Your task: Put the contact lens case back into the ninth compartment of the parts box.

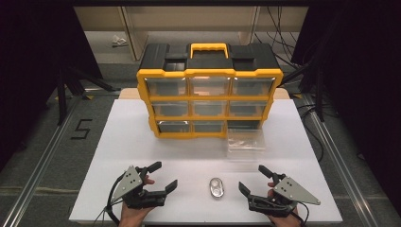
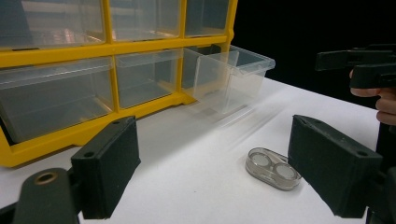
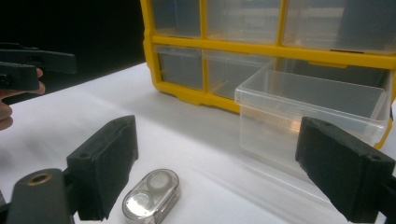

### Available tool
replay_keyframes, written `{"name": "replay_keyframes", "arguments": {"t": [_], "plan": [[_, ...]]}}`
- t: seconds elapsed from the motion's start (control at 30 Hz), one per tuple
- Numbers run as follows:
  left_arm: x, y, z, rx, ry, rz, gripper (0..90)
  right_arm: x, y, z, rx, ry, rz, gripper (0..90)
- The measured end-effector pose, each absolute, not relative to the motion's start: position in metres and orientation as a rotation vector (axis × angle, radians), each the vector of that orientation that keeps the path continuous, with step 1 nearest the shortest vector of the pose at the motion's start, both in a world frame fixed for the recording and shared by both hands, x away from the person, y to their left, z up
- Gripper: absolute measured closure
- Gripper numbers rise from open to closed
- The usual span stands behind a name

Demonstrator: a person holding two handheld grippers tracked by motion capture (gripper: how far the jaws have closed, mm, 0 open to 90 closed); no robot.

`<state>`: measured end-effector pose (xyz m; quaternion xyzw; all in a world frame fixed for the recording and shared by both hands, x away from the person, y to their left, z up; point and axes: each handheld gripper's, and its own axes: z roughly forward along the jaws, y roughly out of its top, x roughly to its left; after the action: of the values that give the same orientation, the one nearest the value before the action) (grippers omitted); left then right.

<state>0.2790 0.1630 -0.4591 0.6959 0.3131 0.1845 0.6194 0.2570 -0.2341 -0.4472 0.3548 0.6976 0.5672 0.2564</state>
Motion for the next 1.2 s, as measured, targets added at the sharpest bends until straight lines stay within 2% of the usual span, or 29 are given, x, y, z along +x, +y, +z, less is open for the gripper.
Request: {"name": "replay_keyframes", "arguments": {"t": [1.2], "plan": [[0.278, 0.163, -0.458, 1.592, 0.714, 0.447, 16.4, 0.268, -0.222, -0.451, 0.991, 2.031, 1.456, 14.7]]}}
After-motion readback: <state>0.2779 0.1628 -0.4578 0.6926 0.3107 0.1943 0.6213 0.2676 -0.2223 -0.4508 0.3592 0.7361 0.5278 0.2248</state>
